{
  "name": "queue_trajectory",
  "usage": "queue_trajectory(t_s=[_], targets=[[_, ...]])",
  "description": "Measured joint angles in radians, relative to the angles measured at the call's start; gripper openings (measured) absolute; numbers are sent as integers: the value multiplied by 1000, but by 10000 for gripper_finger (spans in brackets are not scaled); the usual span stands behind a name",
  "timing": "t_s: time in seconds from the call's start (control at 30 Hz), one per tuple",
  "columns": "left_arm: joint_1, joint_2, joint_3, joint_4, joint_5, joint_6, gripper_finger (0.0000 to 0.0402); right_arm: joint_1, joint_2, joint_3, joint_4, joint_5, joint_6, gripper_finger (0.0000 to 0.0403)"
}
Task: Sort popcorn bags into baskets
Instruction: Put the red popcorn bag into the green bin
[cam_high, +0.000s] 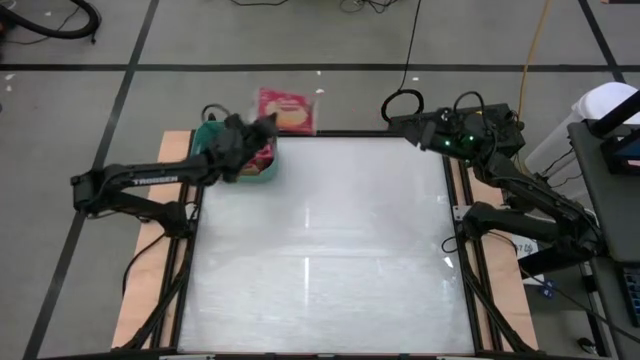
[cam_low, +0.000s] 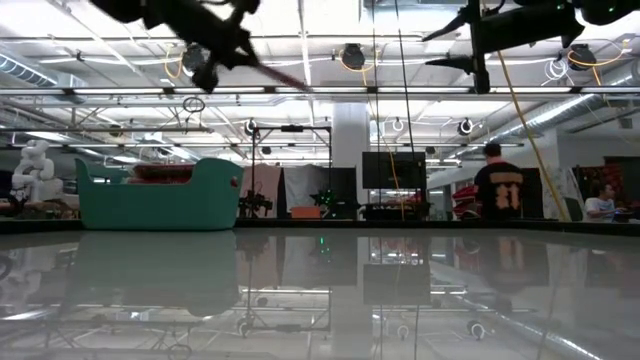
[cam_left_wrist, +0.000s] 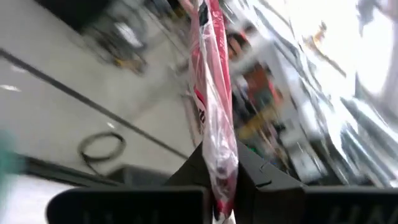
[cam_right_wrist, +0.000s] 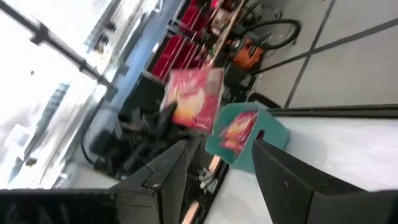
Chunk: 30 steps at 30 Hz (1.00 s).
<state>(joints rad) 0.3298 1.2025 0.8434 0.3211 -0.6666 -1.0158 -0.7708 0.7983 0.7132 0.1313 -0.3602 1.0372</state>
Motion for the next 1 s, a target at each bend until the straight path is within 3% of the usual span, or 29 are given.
queue_trajectory(t_s=[0.2, 0.5, 0.8, 1.0], targets=[[-29, -86, -171, 37, -296, -149, 24, -14, 1, 0, 0, 51, 25, 176], [-31, -92, -312, 46, -453, -349, 25, -40, 4, 0, 0, 50, 51, 176], [-32, -169, -426, -2, -459, -408, 23, -40, 4, 0, 2, 46, 51, 176], [12, -263, -445, -143, -376, -406, 30, -42, 11, 0, 3, 48, 49, 176]])
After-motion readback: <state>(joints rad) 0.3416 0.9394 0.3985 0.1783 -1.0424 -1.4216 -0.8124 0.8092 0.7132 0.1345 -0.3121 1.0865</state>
